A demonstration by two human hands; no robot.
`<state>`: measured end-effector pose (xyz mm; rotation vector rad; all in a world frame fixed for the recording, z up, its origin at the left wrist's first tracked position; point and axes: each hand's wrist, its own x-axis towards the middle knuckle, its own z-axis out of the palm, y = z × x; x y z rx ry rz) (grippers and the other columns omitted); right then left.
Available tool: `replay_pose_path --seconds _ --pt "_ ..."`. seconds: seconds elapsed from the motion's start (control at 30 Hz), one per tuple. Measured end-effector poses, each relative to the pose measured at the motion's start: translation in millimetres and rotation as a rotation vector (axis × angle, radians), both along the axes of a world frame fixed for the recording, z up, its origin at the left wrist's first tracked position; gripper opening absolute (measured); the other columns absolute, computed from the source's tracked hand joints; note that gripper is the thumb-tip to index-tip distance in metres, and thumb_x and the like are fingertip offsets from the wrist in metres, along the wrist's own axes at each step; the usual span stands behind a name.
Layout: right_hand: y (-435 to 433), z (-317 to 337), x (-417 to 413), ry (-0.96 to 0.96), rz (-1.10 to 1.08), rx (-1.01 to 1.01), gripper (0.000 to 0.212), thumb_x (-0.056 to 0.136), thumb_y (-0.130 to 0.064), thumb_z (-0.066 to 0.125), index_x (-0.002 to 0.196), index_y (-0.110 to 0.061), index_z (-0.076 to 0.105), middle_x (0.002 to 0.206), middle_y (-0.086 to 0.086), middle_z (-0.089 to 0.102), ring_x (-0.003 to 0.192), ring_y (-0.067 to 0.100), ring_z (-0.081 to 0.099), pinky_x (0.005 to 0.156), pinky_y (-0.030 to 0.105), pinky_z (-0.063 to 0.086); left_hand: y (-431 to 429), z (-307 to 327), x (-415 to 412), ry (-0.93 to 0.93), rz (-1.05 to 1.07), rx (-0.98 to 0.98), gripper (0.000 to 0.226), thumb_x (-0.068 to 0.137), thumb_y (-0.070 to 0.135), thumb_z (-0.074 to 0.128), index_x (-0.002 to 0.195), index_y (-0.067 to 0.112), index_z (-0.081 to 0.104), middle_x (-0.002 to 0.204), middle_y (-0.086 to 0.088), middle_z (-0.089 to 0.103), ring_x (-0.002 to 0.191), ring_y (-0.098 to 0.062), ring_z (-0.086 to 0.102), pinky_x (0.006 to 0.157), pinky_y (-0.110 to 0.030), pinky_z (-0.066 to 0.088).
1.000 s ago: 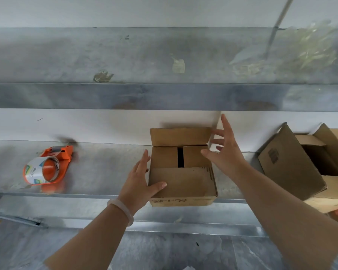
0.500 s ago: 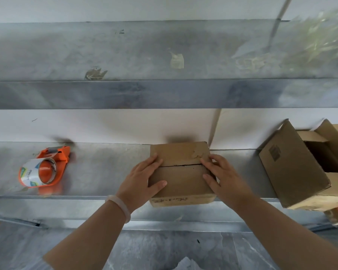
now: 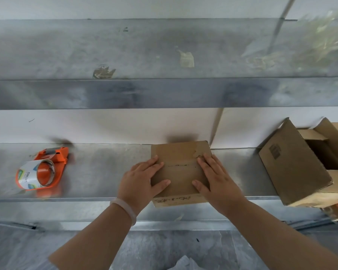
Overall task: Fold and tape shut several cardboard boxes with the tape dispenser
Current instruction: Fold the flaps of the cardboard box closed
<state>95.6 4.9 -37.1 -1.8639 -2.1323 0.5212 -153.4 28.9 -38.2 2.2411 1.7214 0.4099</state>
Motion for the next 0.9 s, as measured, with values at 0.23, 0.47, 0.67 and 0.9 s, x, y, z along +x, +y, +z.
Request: replay_pose_path --seconds 0.23,0.47,0.67,0.9 --pt "-9.3 -5.9 -14.6 0.070 -0.119 0.068 0.073 0.087 -0.058 0.055 0.149 -0.026 0.034 0.157 -0.013 0.022 0.148 0.008 0.011 0.113 0.023 0.015 13.2 -4.3 -10.1 -0.042 -0.162 -0.085 0.091 0.074 0.085 0.030 0.150 0.036 0.027 0.158 0.015 0.018 0.143 -0.014 0.020 0.117 -0.037 0.026" --pt "-8.7 -5.5 -10.0 0.101 -0.175 0.112 0.058 0.084 -0.056 0.061 0.133 -0.026 0.054 0.150 -0.014 0.037 0.140 0.009 0.032 0.114 0.032 0.034 20.7 -9.3 -11.2 -0.129 -0.167 -0.118 0.096 0.067 0.090 0.033 0.146 0.036 0.037 0.151 0.027 0.016 0.146 -0.007 0.013 0.119 -0.027 0.010" --pt "-2.9 -5.2 -11.7 -0.235 -0.007 0.240 0.067 0.091 -0.062 0.033 0.144 -0.023 0.047 0.149 -0.003 0.046 0.142 0.016 0.036 0.119 0.037 0.023 21.7 -6.7 -8.8 -0.098 -0.149 -0.115 0.112 0.056 0.099 0.020 0.144 0.033 0.042 0.154 0.023 0.019 0.146 -0.006 0.013 0.117 -0.023 0.007" --pt "7.6 -4.5 -8.3 -0.313 0.266 0.192 0.075 0.093 -0.071 0.025 0.146 -0.021 0.044 0.151 -0.001 0.044 0.141 0.017 0.038 0.118 0.035 0.023 19.8 -4.0 -7.1 -0.129 -0.113 -0.151 0.114 0.052 0.102 0.019 0.142 0.037 0.044 0.148 0.030 0.014 0.142 0.005 0.008 0.118 -0.024 0.008"
